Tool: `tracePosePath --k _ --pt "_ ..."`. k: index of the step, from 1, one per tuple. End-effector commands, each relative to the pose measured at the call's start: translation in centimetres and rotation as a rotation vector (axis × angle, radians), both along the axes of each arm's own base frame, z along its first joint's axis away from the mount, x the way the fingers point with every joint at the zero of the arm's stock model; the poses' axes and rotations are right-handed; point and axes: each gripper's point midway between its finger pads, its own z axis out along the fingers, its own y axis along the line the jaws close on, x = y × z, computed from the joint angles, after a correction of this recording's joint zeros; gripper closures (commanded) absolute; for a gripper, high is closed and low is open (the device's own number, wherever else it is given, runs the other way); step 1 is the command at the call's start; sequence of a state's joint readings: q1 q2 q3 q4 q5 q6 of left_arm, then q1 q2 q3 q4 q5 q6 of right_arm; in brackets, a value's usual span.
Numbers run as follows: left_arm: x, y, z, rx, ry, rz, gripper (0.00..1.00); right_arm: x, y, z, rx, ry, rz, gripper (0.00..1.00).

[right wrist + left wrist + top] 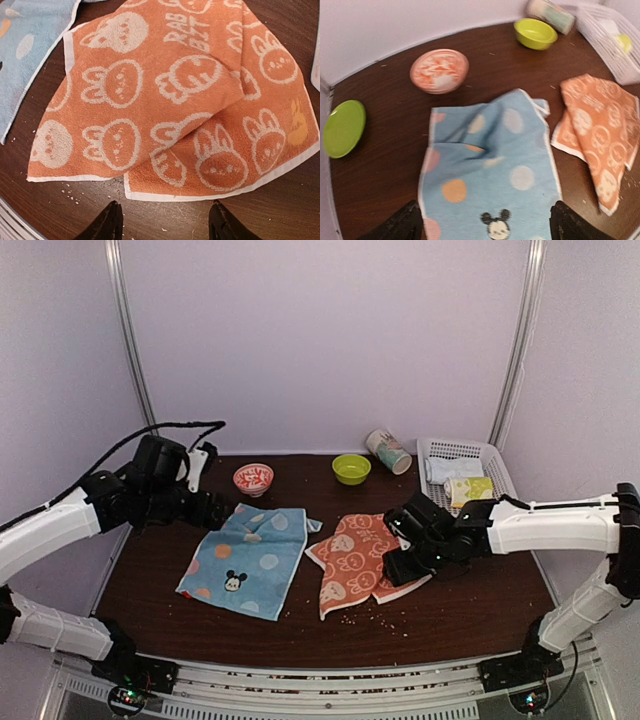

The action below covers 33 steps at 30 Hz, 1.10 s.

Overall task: Roll the towels
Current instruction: Move the towel to the center of the board, then pick up the towel from the center of the board.

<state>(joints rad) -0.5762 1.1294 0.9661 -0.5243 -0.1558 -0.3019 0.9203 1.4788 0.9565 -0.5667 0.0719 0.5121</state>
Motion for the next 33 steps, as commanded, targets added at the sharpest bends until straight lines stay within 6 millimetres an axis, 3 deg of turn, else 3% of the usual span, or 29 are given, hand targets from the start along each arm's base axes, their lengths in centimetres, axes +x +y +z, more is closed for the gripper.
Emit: tracePosePath --k 1,7,11,14,19,25,30,33 --pt "-4.7 -8.9 -2.5 0.038 0.066 -0.274 0.14 1.2 -2.5 2.4 0.08 -0.108 -0.145 0.41" --pt "-10.5 -18.6 -7.4 0.194 0.145 -0.539 0.24 2.0 -6.4 4.4 0.131 -0.215 -0.271 0.41" --pt "-13.0 -22.7 -10.2 0.252 0.204 -0.625 0.24 1.8 -7.7 4.5 0.148 -0.232 -0.3 0.41" --pt "-13.8 -24.6 -12.1 0.28 0.241 -0.64 0.22 1.7 -8.4 4.5 0.164 -0.239 -0.316 0.4" --pt "-14.0 -25.5 -14.4 0.338 0.266 -0.596 0.2 1.6 -9.3 4.4 0.165 -0.247 -0.33 0.39" --pt "-13.8 -24.7 -16.8 0.399 0.296 -0.53 0.25 1.9 -9.9 5.1 0.161 -0.265 -0.334 0.39" --pt "-13.5 -24.0 -17.8 0.436 0.301 -0.495 0.38 2.0 -10.3 5.3 0.161 -0.271 -0.344 0.39" --pt "-13.1 -23.9 -18.1 0.455 0.292 -0.475 0.51 2.0 -10.3 5.4 0.168 -0.27 -0.347 0.39"
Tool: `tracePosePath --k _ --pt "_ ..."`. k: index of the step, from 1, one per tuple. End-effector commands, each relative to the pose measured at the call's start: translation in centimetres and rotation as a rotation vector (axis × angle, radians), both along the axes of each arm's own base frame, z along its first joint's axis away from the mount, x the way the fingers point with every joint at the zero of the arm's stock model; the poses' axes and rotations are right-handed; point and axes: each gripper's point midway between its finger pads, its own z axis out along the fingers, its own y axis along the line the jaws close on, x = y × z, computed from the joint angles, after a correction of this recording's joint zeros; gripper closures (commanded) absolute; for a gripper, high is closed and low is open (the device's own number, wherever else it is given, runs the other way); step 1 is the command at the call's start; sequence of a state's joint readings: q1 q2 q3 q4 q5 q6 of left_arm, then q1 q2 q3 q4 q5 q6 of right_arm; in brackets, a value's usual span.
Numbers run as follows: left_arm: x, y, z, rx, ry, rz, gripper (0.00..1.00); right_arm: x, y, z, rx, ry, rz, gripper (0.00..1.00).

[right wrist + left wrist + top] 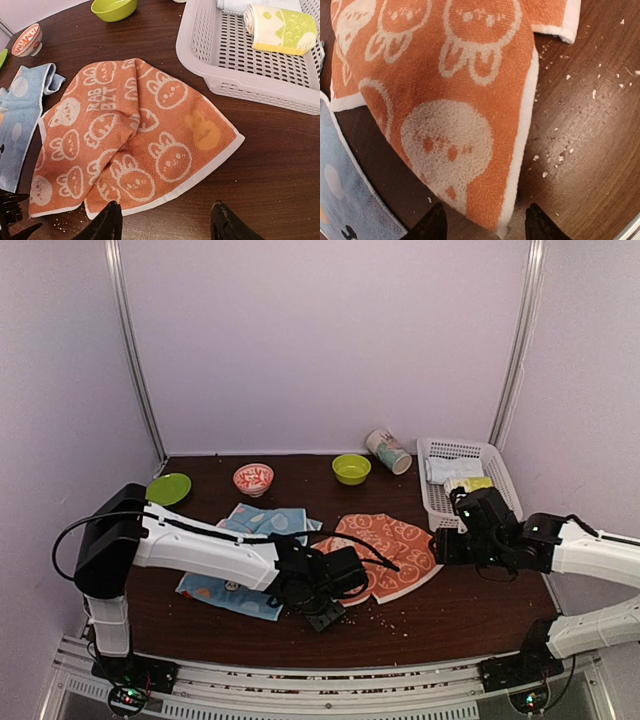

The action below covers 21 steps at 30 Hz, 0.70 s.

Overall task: Roll the towels
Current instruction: Pick up the towel from the center of the board.

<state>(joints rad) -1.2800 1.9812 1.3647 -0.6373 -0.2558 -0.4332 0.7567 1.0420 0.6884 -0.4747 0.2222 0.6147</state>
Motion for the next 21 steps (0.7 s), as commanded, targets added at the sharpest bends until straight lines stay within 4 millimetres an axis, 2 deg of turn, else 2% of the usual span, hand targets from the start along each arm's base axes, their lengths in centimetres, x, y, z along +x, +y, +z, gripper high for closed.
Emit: tracePosePath --k 1,4,5,6,7,10,13,15,18,21 --pt "0.9 -0.1 0.1 0.013 -0.042 0.046 0.57 0.2 -0.5 0.6 0.0 -0.026 -0.02 0.39" --pt "1.2 0.3 -0.1 0.026 -0.057 0.071 0.81 0.1 -0.5 0.5 0.004 -0.024 -0.019 0.4" --pt "1.6 0.6 0.3 0.035 -0.082 0.09 0.94 0.1 -0.5 0.6 0.006 -0.024 -0.018 0.4" --pt "2.1 1.1 0.9 0.046 -0.11 0.108 1.0 0.1 -0.5 0.6 0.007 -0.023 -0.014 0.4" --pt "2.3 1.6 1.8 0.05 -0.132 0.12 1.0 0.0 -0.5 0.7 0.007 -0.025 -0.009 0.4" --pt "4.0 3.2 6.9 0.005 -0.241 0.163 1.0 -0.2 0.7 1.0 0.036 -0.026 0.06 0.4" --pt "5.5 4.7 12.2 -0.103 -0.282 0.205 1.0 -0.8 2.4 0.8 0.077 -0.006 0.156 0.4" --pt "6.1 5.5 15.0 -0.164 -0.3 0.218 1.0 -1.2 3.6 0.3 0.111 0.013 0.21 0.4" --pt "6.7 6.0 17.0 -0.211 -0.301 0.222 1.0 -2.1 5.8 -0.6 0.121 0.045 0.295 0.4" --pt "7.2 6.4 17.2 -0.232 -0.28 0.245 1.0 -2.8 7.6 -1.6 0.079 0.076 0.353 0.4"
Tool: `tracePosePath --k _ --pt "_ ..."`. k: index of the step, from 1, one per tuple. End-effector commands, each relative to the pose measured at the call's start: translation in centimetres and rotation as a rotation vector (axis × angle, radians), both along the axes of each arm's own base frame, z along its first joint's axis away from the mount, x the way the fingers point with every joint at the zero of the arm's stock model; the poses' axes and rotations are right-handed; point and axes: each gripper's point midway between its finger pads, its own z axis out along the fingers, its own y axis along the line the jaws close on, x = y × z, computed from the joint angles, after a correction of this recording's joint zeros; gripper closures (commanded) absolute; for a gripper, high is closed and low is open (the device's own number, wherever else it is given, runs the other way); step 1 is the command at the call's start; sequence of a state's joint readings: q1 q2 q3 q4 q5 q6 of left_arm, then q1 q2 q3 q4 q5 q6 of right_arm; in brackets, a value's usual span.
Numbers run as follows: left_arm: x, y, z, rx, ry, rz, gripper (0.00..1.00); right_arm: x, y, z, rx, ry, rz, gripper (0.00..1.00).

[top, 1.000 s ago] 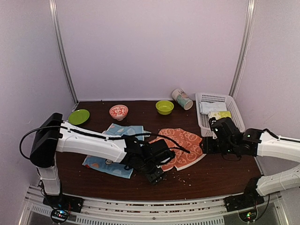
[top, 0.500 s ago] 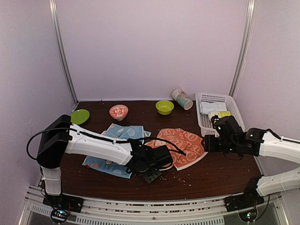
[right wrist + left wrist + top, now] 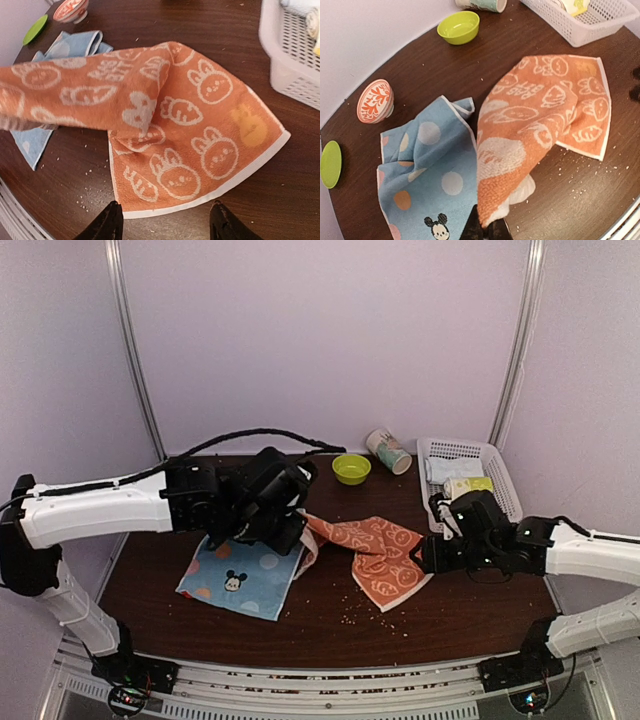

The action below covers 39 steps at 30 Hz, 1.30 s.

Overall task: Roll the towels
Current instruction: Pick up the towel from the center of the board.

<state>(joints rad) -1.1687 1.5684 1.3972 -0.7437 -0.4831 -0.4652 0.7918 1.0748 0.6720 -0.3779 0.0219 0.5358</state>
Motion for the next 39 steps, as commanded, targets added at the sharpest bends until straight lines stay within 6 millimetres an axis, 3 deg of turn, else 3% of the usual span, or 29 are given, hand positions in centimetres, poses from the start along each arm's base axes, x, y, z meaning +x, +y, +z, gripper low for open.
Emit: tracePosePath --k 1,11,17,25,33,39 --pt "0.6 0.7 -0.8 0.023 0.023 0.016 1.0 -1.3 3.5 -1.3 -0.02 0.029 0.134 0.41" --pt "2.6 5.0 6.2 -0.071 -0.098 0.121 1.0 -2.3 7.3 -4.4 -0.063 0.091 0.22 0.4" --pt "2.6 5.6 4.6 -0.031 -0.078 0.132 1.0 -4.6 8.5 -6.3 -0.216 0.108 0.321 0.4" --pt "2.6 5.8 3.9 -0.023 -0.072 0.141 1.0 -5.5 7.0 -9.8 -0.402 0.184 0.285 0.42" --pt "2.5 6.4 3.3 -0.005 -0.073 0.151 1.0 -7.8 5.6 -11.6 -0.461 0.243 0.317 0.41" --pt "2.4 6.3 3.5 -0.013 -0.07 0.15 1.0 -7.9 5.0 -12.3 -0.508 0.27 0.307 0.48"
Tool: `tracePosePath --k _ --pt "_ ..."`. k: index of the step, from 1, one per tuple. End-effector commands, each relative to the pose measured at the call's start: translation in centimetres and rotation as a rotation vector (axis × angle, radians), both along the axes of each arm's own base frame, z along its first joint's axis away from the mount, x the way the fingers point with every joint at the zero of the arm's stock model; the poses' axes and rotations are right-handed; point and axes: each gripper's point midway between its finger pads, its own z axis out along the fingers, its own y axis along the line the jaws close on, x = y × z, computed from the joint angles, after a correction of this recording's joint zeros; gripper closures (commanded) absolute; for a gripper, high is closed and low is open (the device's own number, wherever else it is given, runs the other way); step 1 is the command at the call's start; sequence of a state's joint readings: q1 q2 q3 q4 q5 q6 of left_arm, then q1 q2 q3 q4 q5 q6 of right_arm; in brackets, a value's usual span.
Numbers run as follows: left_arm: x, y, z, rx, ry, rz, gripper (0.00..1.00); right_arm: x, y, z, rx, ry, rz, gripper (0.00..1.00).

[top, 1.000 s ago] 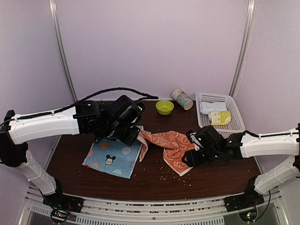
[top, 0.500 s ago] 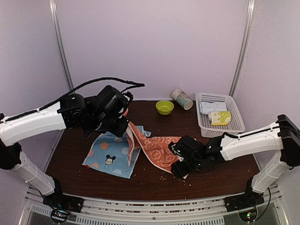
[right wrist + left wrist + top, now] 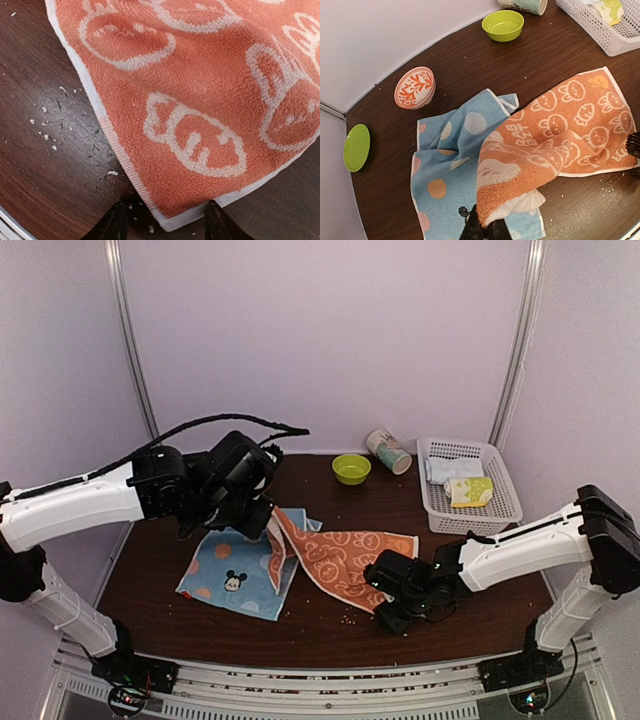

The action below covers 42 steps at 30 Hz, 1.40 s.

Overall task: Roll the towels
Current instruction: Pick up the towel from the center of the board, then flatten out the towel at the center of the board.

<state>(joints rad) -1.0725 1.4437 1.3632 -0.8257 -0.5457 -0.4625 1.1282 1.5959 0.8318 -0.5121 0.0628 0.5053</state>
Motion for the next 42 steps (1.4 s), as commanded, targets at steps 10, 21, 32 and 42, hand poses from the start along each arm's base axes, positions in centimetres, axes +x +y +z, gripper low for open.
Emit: tracePosePath --k 10,21,32,42 --pt "-0.4 1.6 4.4 -0.076 -0.079 0.004 1.0 3.2 -2.9 4.6 -0.043 -0.147 -0.103 1.0" --pt "-5.2 4.5 15.2 -0.231 -0.279 -0.306 1.0 5.4 -7.1 34.4 0.503 -0.666 -0.153 1.0" --pt "-11.1 5.8 10.0 -0.369 -0.106 -0.485 1.0 2.6 -11.9 33.7 0.628 -0.65 -0.263 1.0" --pt "-12.2 8.0 9.5 -0.444 -0.099 -0.448 1.0 1.3 -14.5 33.5 0.714 -0.64 -0.342 1.0"
